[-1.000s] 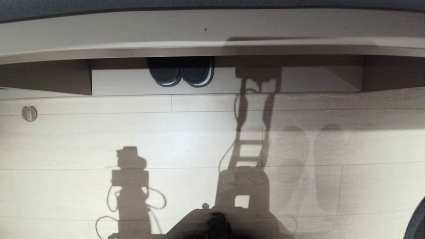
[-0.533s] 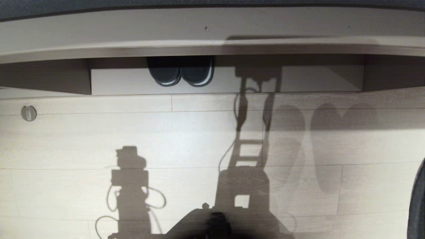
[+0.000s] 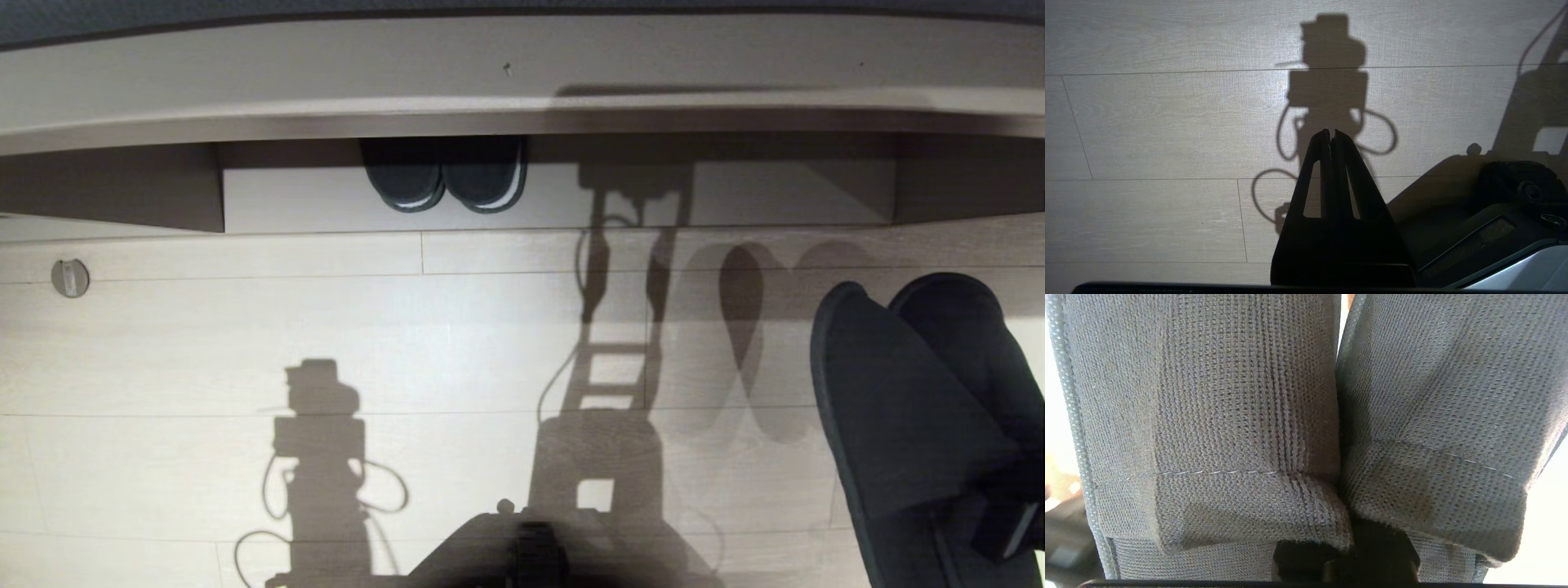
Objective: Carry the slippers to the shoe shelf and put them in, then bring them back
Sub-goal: Place the slippers into the shoe cabinet
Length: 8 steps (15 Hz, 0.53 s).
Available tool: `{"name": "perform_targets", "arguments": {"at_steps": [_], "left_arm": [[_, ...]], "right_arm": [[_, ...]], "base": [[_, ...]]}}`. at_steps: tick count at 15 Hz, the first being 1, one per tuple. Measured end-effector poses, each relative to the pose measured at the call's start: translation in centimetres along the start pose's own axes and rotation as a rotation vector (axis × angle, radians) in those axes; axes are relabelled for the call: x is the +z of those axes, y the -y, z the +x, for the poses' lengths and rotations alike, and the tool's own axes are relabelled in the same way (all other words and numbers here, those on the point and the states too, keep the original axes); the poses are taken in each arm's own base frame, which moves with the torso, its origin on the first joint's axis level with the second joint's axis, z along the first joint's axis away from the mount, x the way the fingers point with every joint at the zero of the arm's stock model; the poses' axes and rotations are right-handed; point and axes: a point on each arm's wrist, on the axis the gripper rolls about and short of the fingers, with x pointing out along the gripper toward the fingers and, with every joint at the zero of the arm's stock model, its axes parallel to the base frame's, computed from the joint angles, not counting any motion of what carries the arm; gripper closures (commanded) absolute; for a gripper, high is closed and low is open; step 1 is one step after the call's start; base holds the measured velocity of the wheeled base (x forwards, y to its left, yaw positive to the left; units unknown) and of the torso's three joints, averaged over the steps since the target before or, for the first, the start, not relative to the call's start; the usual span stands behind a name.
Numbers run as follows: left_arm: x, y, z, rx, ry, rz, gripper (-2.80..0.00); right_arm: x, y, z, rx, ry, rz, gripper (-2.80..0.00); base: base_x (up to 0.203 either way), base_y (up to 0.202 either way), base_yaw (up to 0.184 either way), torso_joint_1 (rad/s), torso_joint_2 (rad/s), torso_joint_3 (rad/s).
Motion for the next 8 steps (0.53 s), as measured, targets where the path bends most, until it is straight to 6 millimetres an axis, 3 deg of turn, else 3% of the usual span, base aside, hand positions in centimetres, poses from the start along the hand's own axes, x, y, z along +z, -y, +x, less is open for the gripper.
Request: {"name": "perform_targets", "arguments": {"at_steps": [4, 8], "left_arm": [[0.0, 0.0, 0.0, 0.000, 0.000, 0.000, 0.00], [0.0, 0.0, 0.0, 0.000, 0.000, 0.000, 0.00]], "right_arm": [[2.6, 0.6, 4.8, -0.011, 0.056, -0.038, 0.00], [4.9, 1.0, 7.7, -0.022, 0.148, -0.053, 0.00]], "base": [[0.000, 0.000, 0.000, 0.000, 0.00, 0.000], [0.000, 0.000, 0.000, 0.000, 0.00, 0.000]]}}
